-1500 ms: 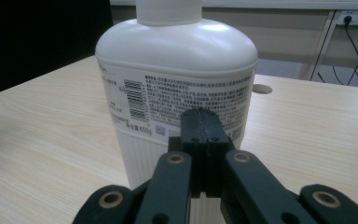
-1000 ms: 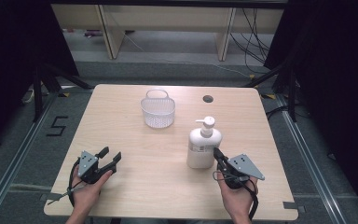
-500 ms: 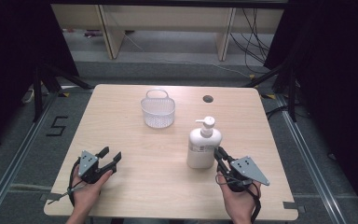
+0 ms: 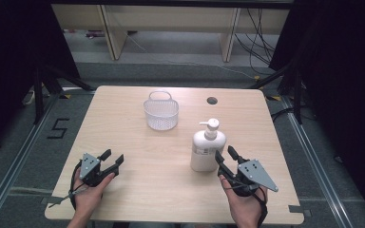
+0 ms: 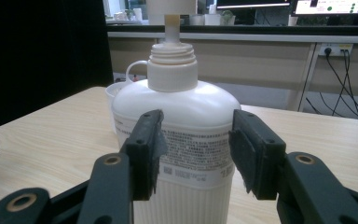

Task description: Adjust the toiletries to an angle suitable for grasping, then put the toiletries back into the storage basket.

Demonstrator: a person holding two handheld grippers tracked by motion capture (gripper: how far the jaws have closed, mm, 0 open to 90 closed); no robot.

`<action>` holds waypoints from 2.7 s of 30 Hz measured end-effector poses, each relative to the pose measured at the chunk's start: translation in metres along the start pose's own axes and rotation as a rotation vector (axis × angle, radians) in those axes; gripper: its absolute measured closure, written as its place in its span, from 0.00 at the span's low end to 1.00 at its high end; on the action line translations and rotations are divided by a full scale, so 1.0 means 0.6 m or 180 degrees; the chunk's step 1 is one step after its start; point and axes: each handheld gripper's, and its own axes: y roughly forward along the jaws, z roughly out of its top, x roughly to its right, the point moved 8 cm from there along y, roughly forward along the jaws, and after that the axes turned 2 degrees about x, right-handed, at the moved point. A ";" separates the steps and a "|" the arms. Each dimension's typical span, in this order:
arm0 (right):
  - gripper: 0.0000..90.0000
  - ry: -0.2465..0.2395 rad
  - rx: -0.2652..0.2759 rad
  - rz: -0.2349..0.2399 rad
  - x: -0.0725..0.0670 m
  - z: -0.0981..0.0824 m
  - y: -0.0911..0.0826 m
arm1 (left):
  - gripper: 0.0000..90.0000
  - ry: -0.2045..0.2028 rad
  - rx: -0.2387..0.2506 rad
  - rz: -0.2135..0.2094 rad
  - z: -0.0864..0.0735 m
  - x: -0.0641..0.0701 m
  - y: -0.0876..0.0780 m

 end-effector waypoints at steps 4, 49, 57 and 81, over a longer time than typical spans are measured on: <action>0.59 -0.0012 0.0007 -0.0008 -0.002 0.005 0.003 | 0.46 0.0000 0.0010 -0.0007 0.000 0.000 0.000; 0.58 -0.0075 0.0120 -0.0067 -0.028 0.084 0.091 | 0.46 -0.0046 0.0064 -0.0039 0.002 -0.001 0.001; 0.61 -0.0085 0.0163 -0.0092 -0.030 0.086 0.098 | 0.45 -0.0051 0.0060 -0.0045 0.002 -0.001 0.001; 0.67 0.0008 0.0173 -0.0005 -0.034 0.094 0.101 | 0.45 -0.0061 0.0026 -0.0030 0.001 -0.002 -0.001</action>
